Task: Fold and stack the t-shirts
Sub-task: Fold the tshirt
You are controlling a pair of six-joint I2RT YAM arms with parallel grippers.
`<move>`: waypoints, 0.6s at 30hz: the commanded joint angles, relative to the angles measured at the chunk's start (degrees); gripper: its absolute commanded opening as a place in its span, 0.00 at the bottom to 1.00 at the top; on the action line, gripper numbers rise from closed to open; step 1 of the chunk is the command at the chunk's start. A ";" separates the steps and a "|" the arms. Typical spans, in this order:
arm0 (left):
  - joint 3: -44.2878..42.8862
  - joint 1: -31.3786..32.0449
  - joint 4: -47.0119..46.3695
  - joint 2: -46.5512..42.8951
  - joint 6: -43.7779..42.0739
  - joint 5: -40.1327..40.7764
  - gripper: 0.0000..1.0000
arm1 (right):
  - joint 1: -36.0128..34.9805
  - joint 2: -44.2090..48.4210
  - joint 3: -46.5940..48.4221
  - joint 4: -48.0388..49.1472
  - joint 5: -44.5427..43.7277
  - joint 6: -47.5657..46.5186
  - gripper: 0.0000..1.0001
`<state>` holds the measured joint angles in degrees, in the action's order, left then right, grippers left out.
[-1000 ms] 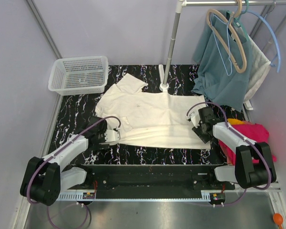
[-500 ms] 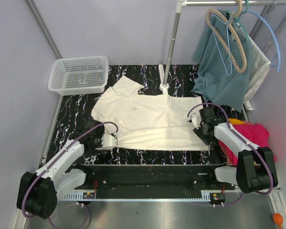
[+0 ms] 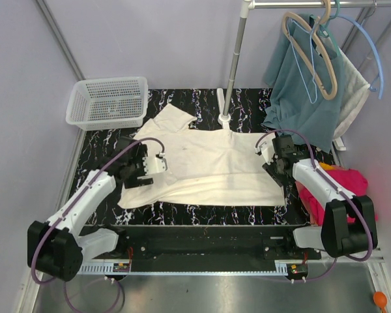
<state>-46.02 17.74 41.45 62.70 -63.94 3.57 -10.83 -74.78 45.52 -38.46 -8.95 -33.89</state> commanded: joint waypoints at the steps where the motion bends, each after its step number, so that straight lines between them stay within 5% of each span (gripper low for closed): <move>1: -7.41 -0.86 -1.29 7.34 2.86 -9.27 0.99 | -0.42 -2.03 3.35 1.98 -0.10 1.28 0.47; 13: -23.49 -0.86 3.01 27.82 5.15 -22.46 0.98 | -0.77 -7.13 1.77 6.37 0.78 1.28 0.47; 18: -27.28 -0.86 4.60 33.89 4.88 -22.12 0.91 | -0.86 -7.83 0.01 7.78 0.43 0.49 0.47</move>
<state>-69.73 17.17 44.21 93.86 -59.46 -15.03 -11.07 -82.28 46.57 -33.30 -8.91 -33.15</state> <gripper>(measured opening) 0.928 0.468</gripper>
